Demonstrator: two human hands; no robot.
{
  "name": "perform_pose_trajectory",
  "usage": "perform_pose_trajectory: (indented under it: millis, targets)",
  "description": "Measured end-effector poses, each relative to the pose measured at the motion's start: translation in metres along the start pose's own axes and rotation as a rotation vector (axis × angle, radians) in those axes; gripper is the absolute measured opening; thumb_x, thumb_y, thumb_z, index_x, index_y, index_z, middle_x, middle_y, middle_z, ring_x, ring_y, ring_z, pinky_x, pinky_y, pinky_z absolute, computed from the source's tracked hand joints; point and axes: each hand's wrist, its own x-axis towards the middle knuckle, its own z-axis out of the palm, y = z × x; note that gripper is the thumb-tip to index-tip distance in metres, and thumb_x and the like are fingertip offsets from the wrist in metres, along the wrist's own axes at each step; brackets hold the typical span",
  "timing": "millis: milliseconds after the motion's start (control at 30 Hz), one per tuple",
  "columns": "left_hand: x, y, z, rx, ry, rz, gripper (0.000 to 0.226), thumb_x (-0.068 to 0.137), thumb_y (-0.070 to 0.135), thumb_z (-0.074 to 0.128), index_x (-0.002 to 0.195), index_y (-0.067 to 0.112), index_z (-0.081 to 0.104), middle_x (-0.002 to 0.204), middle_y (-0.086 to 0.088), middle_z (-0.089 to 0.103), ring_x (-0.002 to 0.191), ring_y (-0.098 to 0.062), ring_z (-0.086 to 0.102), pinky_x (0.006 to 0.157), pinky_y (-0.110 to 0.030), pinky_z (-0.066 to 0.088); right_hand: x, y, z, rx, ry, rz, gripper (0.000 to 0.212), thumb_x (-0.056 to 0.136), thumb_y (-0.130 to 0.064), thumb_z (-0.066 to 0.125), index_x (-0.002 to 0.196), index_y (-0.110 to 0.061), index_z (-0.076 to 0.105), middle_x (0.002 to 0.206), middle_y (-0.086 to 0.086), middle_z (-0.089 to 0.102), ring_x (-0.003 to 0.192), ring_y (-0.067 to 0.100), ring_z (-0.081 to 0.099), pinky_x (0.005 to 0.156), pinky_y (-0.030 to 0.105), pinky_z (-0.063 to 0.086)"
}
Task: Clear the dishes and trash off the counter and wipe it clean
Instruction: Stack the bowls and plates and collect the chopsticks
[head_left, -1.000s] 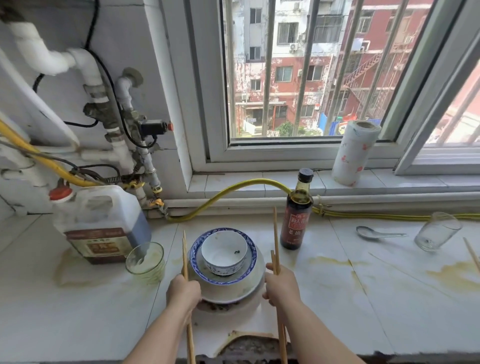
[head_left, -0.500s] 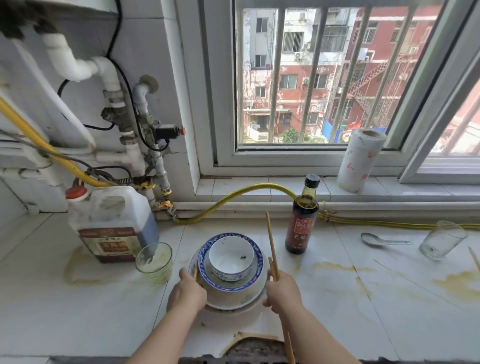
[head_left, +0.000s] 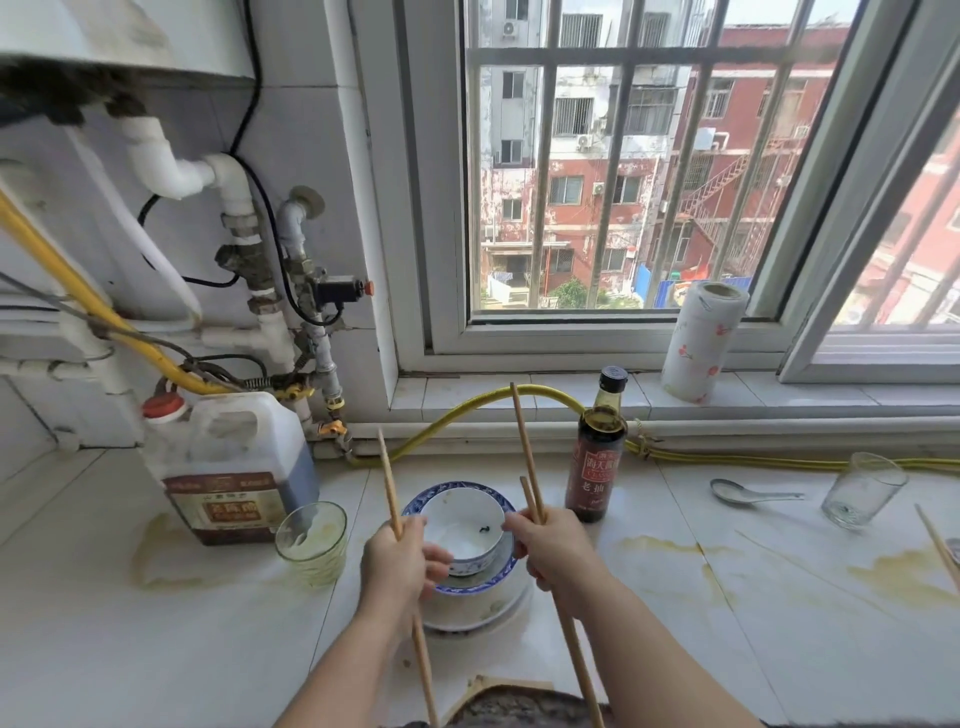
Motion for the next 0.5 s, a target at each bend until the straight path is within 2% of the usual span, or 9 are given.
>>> perform_pose_trajectory:
  millis: [67, 133, 200, 267, 367, 433, 500]
  targets:
    - [-0.009, 0.024, 0.017, -0.134, -0.122, 0.003, 0.024, 0.102, 0.025, 0.037, 0.106, 0.013, 0.057, 0.090, -0.011, 0.070, 0.080, -0.019, 0.066, 0.066, -0.031, 0.051, -0.009, -0.009, 0.003, 0.033, -0.184, -0.016, 0.012, 0.090, -0.021, 0.060, 0.091, -0.010, 0.065, 0.065, 0.002, 0.053, 0.041, 0.009, 0.037, 0.038, 0.019, 0.028]
    - [-0.014, 0.040, 0.031, -0.167, -0.229, 0.015, 0.032, 0.103, 0.030, 0.035, 0.119, 0.012, 0.056, 0.109, -0.005, 0.065, 0.102, -0.018, 0.059, 0.085, -0.035, 0.044, -0.013, -0.015, 0.002, 0.060, -0.274, -0.036, 0.013, 0.089, -0.017, 0.061, 0.101, -0.012, 0.065, 0.068, 0.001, 0.052, 0.042, 0.007, 0.037, 0.039, 0.018, 0.028]
    - [-0.015, 0.047, 0.045, -0.124, -0.291, 0.005, 0.037, 0.101, 0.037, 0.036, 0.125, 0.017, 0.055, 0.111, 0.001, 0.060, 0.106, -0.016, 0.052, 0.091, -0.036, 0.039, -0.014, -0.020, -0.006, 0.090, -0.297, -0.030, 0.014, 0.087, -0.012, 0.060, 0.101, -0.009, 0.064, 0.067, 0.001, 0.050, 0.041, 0.005, 0.037, 0.038, 0.018, 0.027]
    - [-0.015, 0.048, 0.057, -0.073, -0.333, -0.023, 0.040, 0.099, 0.045, 0.038, 0.121, 0.018, 0.058, 0.108, -0.004, 0.063, 0.102, -0.020, 0.056, 0.092, -0.038, 0.044, -0.015, -0.025, -0.013, 0.097, -0.314, -0.035, 0.005, 0.085, -0.007, 0.059, 0.089, -0.010, 0.061, 0.063, -0.001, 0.050, 0.041, 0.005, 0.036, 0.037, 0.017, 0.026]
    - [-0.020, 0.050, 0.079, -0.051, -0.446, -0.040, 0.038, 0.099, 0.044, 0.038, 0.105, 0.017, 0.064, 0.102, -0.010, 0.067, 0.099, -0.023, 0.061, 0.092, -0.040, 0.046, -0.015, -0.025, -0.029, -0.005, -0.246, -0.076, 0.009, 0.081, -0.005, 0.056, 0.077, -0.013, 0.056, 0.059, 0.000, 0.047, 0.043, 0.007, 0.035, 0.041, 0.019, 0.024]
    - [-0.021, 0.050, 0.088, -0.037, -0.492, -0.042, 0.036, 0.100, 0.042, 0.037, 0.094, 0.022, 0.066, 0.102, -0.007, 0.068, 0.106, -0.023, 0.059, 0.094, -0.036, 0.042, -0.012, -0.025, -0.036, -0.151, -0.154, -0.124, 0.016, 0.081, -0.012, 0.059, 0.067, -0.017, 0.054, 0.055, -0.002, 0.045, 0.045, 0.009, 0.036, 0.045, 0.022, 0.028]
    - [-0.017, 0.048, 0.093, -0.044, -0.572, -0.021, 0.038, 0.100, 0.046, 0.036, 0.100, 0.026, 0.068, 0.117, -0.001, 0.062, 0.121, -0.016, 0.049, 0.103, -0.034, 0.034, -0.005, -0.026, -0.045, -0.288, -0.005, -0.229, 0.029, 0.083, -0.020, 0.059, 0.056, -0.022, 0.050, 0.051, -0.009, 0.045, 0.049, 0.007, 0.041, 0.050, 0.022, 0.033]
